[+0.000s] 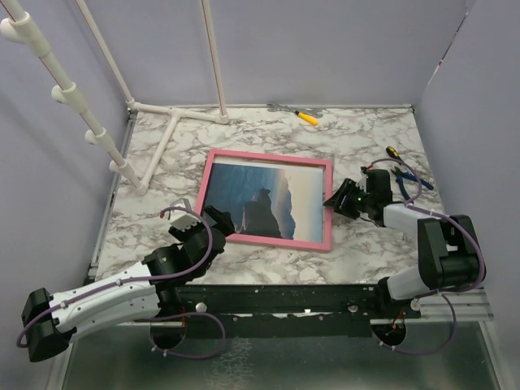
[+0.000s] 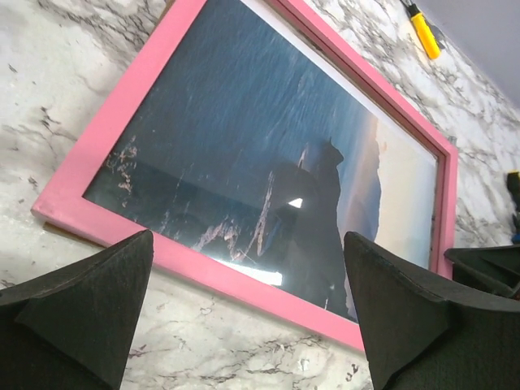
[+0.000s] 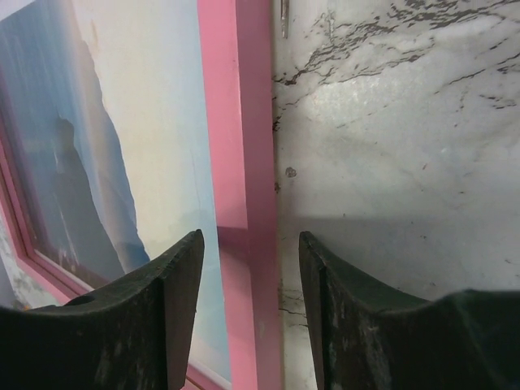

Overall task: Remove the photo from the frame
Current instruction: Turn over the photo frame at the center of the board, then adjust the photo frame at the center of the board.

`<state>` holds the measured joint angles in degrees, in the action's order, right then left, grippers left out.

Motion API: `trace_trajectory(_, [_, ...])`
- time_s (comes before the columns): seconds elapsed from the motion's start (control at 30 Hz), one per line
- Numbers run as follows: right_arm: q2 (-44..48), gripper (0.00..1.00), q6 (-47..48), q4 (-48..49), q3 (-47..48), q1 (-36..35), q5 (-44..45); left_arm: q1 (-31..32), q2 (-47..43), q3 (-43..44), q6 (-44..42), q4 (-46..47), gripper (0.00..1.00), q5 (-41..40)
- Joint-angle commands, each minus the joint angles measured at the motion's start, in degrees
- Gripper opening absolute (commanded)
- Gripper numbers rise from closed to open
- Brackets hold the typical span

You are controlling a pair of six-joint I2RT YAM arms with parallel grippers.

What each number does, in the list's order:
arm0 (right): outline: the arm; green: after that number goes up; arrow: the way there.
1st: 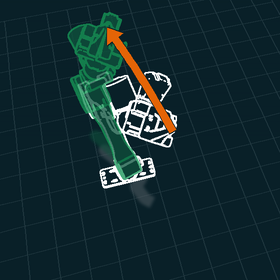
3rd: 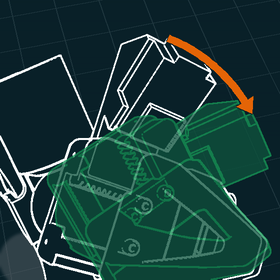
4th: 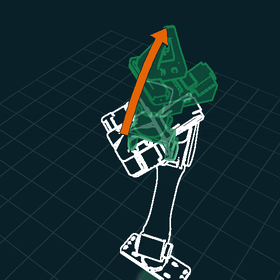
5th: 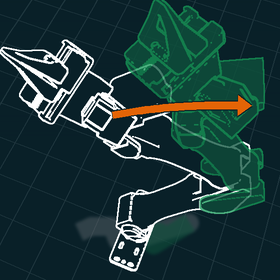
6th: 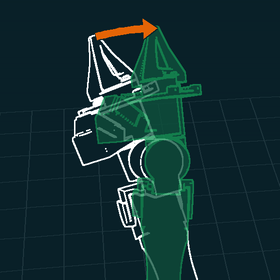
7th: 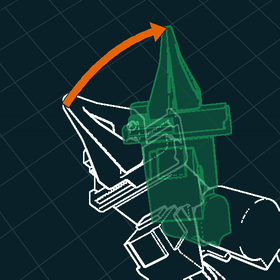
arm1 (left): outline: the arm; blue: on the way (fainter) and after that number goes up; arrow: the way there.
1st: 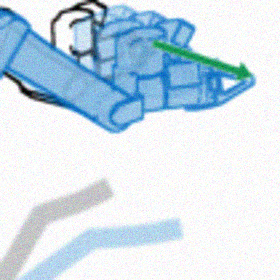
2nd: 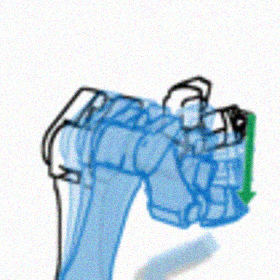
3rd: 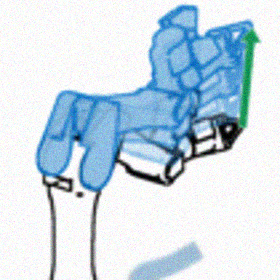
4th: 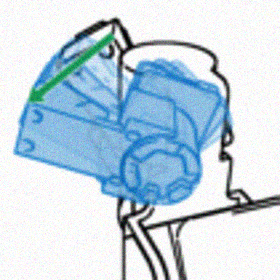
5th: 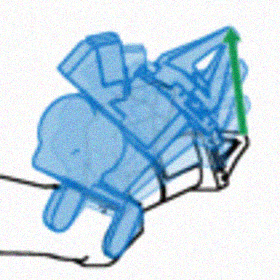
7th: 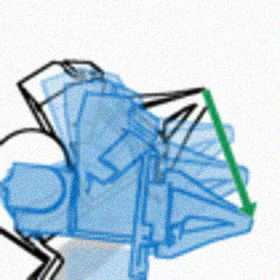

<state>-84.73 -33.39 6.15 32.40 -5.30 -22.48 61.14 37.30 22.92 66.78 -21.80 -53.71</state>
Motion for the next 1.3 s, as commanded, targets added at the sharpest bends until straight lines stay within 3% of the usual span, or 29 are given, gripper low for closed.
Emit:
trace_trajectory(0.0, [1.0,0.55,2.1,-3.9,1.3,-0.1,3.4,-0.5,2.6,5.6,-4.4,-7.5,0.99,-4.5])
trace_trajectory(0.1, [1.2,0.59,2.4,-5.1,1.6,-0.1,4.2,-2.8,3.8,7.9,-8.5,-6.6,0.99,-3.8])
trace_trajectory(0.2, [1.8,0.62,2.7,-5.8,1.9,-0.3,4.9,-7.1,5.0,8.1,-15.5,-1.1,0.99,2.6])
trace_trajectory(0.53, [2.8,0.67,4.0,-10.9,6.5,-1.4,5.9,-30.7,16.0,12.0,-26.3,5.1,0.99,29.8])
trace_trajectory(0.67, [3.9,0.7,3.5,-11.3,5.8,-2.6,6.6,-41.9,22.2,12.7,-29.2,10.5,0.99,41.5])
trace_trajectory(0.77, [3.4,0.7,3.4,-11.4,5.8,-3.6,7.1,-46.8,27.2,12.1,-29.7,15.2,0.99,47.4])
trace_trajectory(1.0, [-0.4,0.69,3.5,-12.1,8.3,-4.8,8.5,-49.3,35.2,9.2,-27.6,25.2,0.94,53.4])
trace_trajectory(1.27, [-5.2,0.69,3.7,-13.0,12.9,-4.8,9.5,-49.3,38.1,7.4,-26.9,25.6,0.89,52.0])
